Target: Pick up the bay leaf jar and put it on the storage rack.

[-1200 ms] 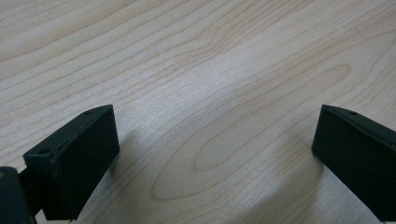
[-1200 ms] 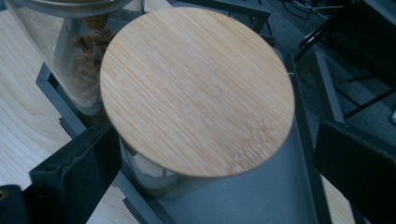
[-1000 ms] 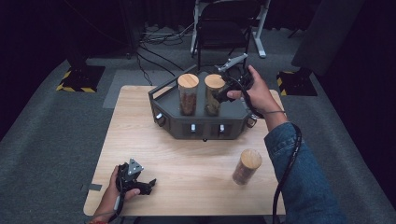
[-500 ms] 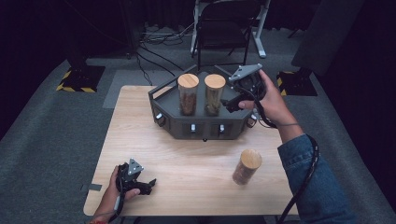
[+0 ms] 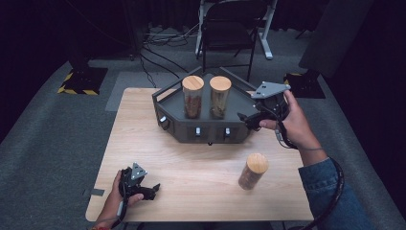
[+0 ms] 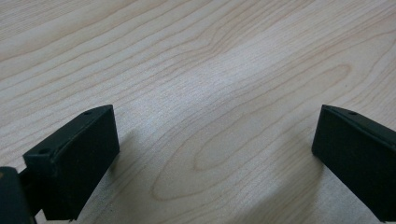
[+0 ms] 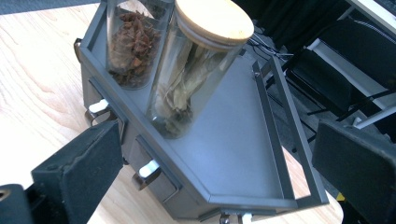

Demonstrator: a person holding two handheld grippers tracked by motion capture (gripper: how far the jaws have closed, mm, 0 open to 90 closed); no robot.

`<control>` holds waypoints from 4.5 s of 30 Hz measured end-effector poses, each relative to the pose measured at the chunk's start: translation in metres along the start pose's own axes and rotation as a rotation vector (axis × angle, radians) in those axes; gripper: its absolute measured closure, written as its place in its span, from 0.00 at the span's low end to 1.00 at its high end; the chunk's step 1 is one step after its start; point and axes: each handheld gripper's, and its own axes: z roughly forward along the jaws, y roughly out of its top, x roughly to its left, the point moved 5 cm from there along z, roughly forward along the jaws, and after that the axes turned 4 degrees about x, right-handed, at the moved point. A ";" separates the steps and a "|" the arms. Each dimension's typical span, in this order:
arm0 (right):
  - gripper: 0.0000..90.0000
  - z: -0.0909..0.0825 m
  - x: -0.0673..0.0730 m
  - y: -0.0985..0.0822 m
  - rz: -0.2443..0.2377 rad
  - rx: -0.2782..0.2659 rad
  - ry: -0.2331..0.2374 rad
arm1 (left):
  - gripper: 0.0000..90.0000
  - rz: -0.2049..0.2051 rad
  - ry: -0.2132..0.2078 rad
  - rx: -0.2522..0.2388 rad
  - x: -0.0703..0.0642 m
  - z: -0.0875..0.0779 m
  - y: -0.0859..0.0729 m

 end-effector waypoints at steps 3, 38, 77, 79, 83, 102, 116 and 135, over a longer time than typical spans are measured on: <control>0.02 -0.007 0.002 -0.008 -0.001 -0.006 -0.007 | 0.01 0.000 0.000 0.000 0.000 0.000 0.000; 0.02 -0.033 0.028 -0.128 0.080 0.031 -0.042 | 0.01 0.001 0.000 0.000 0.000 0.000 0.000; 0.01 -0.022 0.052 -0.223 0.109 0.015 -0.011 | 0.01 0.000 0.000 0.000 0.000 0.000 0.000; 0.01 -0.017 0.053 -0.230 0.100 0.025 -0.009 | 0.01 0.000 0.000 0.000 0.000 0.000 0.000; 0.02 -0.007 0.053 -0.246 0.110 0.054 0.003 | 0.01 0.000 0.000 0.001 0.000 0.000 0.000; 0.02 0.029 0.054 -0.299 0.210 0.164 0.047 | 0.01 0.000 0.000 0.000 0.000 0.000 0.000; 0.01 0.041 0.061 -0.321 0.340 0.139 0.148 | 0.01 0.000 -0.001 0.000 0.000 0.000 0.000; 0.00 0.042 0.060 -0.322 0.346 0.143 0.161 | 0.01 0.007 -0.006 0.003 0.001 0.000 0.000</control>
